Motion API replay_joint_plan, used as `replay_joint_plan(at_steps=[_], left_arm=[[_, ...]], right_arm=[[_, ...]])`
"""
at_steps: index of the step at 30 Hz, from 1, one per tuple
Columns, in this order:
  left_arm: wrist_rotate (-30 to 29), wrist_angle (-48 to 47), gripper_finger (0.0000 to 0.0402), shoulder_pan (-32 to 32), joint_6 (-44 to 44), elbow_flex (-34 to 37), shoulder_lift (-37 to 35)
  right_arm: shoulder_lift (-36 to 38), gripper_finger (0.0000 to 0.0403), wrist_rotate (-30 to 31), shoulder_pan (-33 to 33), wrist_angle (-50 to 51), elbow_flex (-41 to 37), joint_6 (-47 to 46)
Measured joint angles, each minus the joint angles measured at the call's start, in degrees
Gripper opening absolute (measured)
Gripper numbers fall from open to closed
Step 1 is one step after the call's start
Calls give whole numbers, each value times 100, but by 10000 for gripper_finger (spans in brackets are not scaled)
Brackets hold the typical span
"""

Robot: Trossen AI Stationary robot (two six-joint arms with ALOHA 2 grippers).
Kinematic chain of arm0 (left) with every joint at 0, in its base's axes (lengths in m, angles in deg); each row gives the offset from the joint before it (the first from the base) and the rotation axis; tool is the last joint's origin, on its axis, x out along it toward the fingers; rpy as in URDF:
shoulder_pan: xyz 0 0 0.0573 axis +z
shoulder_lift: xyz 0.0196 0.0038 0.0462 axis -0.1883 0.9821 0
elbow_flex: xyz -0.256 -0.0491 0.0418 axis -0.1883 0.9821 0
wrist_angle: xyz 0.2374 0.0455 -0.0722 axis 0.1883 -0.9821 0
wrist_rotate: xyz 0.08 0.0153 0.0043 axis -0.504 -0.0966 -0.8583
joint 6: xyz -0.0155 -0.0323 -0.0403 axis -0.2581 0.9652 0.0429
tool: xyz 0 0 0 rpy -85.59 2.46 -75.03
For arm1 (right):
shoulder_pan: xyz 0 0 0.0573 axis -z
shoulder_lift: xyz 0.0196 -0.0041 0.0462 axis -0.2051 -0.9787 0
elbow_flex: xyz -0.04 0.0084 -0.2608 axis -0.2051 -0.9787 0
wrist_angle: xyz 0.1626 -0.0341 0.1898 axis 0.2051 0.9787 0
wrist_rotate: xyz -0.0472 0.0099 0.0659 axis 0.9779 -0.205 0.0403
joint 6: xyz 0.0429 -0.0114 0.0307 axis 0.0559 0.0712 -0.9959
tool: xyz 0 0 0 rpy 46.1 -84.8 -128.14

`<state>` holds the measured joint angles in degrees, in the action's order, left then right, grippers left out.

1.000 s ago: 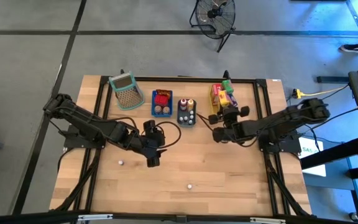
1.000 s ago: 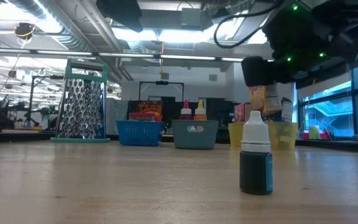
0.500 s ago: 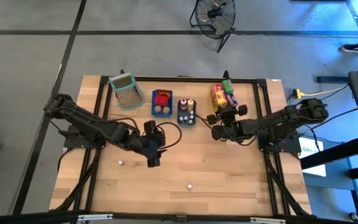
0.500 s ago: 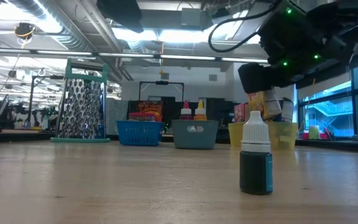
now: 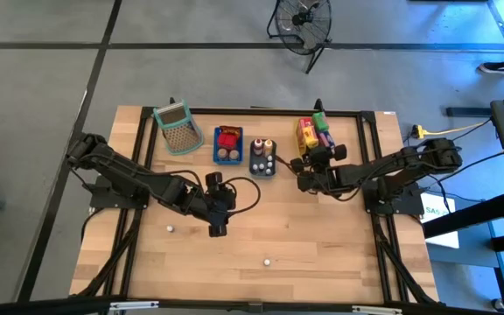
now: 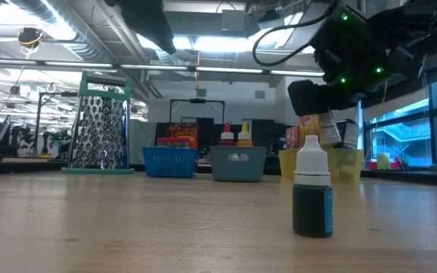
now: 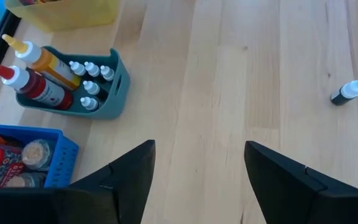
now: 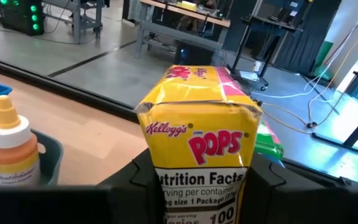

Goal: Pick & Place Kitchen Items
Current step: Put the yellow cereal box into the yellow bin

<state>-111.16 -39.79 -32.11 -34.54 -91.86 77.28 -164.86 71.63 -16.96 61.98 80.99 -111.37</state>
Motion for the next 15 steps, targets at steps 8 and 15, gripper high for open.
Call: replay_joint_plan(at_steps=[8, 15], left_arm=[[2, 1, 242, 0, -2, 0, 0], [4, 1, 242, -1, 4, 0, -1]], right_arm=[[2, 140, -13, 134, -23, 0, 28], [4, 140, -182, 225, -170, 0, 197]])
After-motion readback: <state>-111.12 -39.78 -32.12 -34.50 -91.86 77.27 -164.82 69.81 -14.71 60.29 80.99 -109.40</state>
